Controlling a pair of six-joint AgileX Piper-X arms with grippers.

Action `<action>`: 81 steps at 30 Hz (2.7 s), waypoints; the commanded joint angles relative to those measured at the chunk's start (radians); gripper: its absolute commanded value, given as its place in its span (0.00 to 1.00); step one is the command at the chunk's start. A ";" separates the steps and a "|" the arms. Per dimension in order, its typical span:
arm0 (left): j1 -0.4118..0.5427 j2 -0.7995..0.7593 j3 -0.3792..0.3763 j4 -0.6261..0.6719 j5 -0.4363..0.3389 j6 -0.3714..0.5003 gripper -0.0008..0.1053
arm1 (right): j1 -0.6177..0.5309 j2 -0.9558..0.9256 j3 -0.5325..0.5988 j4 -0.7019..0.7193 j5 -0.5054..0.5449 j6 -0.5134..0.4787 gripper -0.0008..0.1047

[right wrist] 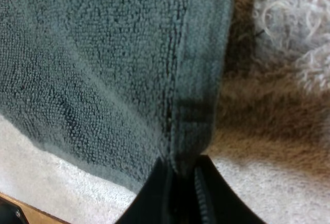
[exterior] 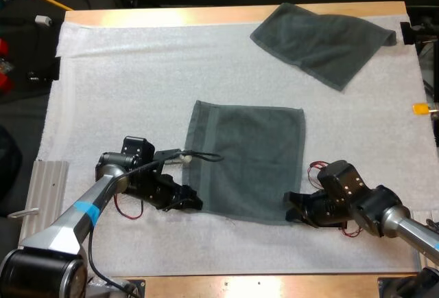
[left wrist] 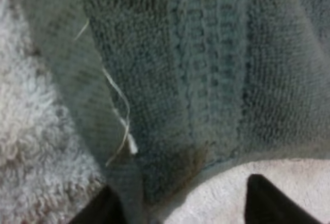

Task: Pick towel from pile, fold and stack

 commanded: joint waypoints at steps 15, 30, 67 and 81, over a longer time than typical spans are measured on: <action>-0.008 -0.037 0.006 0.128 0.008 0.096 0.01 | 0.001 -0.074 0.004 0.026 0.011 -0.062 0.01; -0.233 -0.359 0.006 0.308 -0.073 0.065 0.01 | 0.001 -0.371 0.004 0.325 -0.016 -0.089 0.01; 0.024 0.087 -0.244 -0.161 0.106 -0.241 0.01 | -0.269 0.162 0.004 -0.559 -0.128 0.400 0.01; 0.024 0.092 -0.244 -0.224 -0.038 -0.229 0.01 | -0.269 0.161 0.004 -0.606 0.052 0.400 0.01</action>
